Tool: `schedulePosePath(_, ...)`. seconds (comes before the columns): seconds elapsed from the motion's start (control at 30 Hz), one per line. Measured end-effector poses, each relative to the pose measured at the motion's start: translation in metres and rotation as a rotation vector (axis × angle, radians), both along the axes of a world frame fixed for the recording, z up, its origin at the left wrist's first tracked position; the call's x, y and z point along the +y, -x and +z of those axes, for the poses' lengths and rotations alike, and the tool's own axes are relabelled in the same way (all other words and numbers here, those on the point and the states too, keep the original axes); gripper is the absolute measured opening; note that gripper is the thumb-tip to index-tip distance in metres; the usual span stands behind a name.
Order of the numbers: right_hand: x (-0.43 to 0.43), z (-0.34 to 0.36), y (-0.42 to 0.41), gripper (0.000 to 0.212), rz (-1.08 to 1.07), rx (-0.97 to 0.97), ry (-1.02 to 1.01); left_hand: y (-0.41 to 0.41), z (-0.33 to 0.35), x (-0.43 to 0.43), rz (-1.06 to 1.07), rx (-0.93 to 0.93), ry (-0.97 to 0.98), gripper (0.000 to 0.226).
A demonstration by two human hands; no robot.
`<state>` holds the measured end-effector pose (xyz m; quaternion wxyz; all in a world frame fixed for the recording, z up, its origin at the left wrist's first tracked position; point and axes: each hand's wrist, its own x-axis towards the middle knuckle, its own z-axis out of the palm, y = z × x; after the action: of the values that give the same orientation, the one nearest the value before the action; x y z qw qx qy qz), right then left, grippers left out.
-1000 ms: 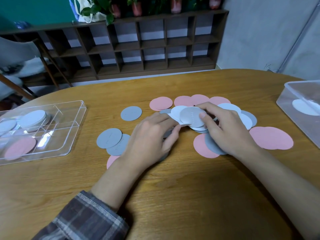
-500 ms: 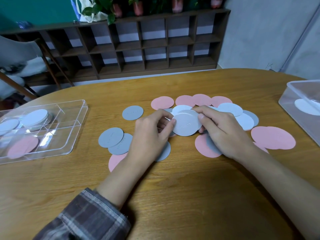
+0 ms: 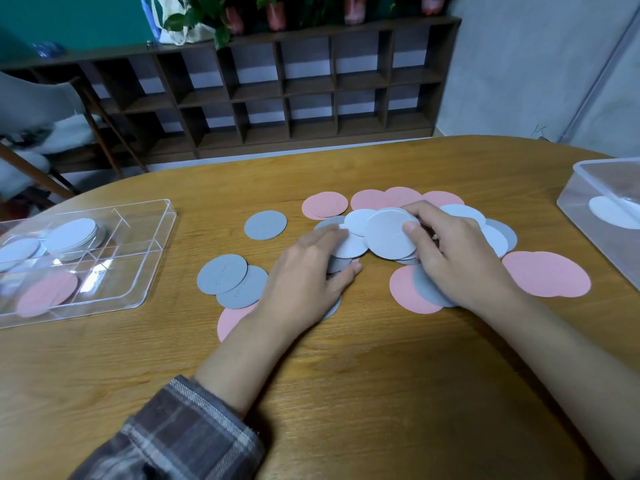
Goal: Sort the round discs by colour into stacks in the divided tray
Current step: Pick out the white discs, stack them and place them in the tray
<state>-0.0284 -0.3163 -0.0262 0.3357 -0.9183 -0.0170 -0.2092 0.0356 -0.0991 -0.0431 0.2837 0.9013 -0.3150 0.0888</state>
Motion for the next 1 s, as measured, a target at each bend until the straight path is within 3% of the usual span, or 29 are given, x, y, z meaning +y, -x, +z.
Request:
schedulePosePath(0.33,-0.006,0.003,0.003,0.023,-0.096,-0.027,0.125,-0.001,0.003,0.003,0.050,-0.142,-0.051,0.032)
schedulePosePath(0.67,-0.004,0.005,0.004,0.023,-0.099,-0.021,0.164,0.003,0.010,0.000,0.098,-0.341,0.030,0.044)
schedulePosePath(0.87,-0.003,0.004,0.005,0.027,-0.045,-0.011,0.012,-0.001,0.011,0.000,0.012,-0.288,0.269,0.016)
schedulePosePath(1.0,0.002,0.005,0.006,0.029,0.023,0.006,-0.057,0.001,0.013,-0.002,0.011,-0.202,0.334,0.011)
